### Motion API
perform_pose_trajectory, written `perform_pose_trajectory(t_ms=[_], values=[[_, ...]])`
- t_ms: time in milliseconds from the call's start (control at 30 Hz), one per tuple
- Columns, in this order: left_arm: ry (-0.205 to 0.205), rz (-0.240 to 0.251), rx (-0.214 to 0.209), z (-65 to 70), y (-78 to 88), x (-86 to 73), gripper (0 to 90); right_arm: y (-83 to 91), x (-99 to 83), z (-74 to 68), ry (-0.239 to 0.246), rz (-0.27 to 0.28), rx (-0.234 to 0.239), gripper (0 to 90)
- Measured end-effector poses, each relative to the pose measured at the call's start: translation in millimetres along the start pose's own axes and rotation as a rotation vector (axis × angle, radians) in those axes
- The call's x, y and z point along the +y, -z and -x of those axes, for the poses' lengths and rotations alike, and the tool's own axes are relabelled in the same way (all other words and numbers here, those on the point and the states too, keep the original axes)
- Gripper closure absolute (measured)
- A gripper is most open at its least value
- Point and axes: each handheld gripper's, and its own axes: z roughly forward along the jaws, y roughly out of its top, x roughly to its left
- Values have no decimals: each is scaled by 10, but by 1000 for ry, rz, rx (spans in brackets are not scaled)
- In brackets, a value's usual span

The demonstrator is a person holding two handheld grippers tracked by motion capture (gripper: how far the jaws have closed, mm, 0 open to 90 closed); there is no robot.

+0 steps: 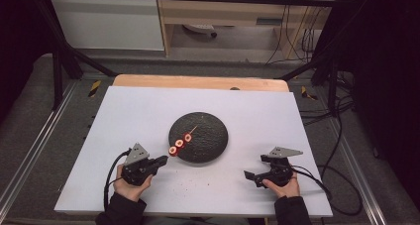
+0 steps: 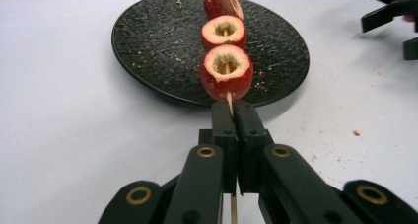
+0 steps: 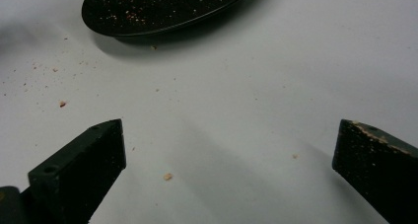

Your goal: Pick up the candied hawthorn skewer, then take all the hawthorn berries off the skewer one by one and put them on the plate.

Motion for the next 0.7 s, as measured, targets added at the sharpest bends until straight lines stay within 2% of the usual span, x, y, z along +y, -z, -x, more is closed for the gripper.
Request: perform_pose_trajectory(t_ms=[333, 500, 700], values=[[-30, 15, -30, 102, 23, -26, 883, -69, 106, -167, 20, 24, 29, 5], [-21, 15, -36, 97, 18, -39, 882, -127, 186, -225, 21, 32, 23, 6], [-31, 22, -42, 119, 8, -31, 883, -241, 325, -336, 21, 47, 37, 6]])
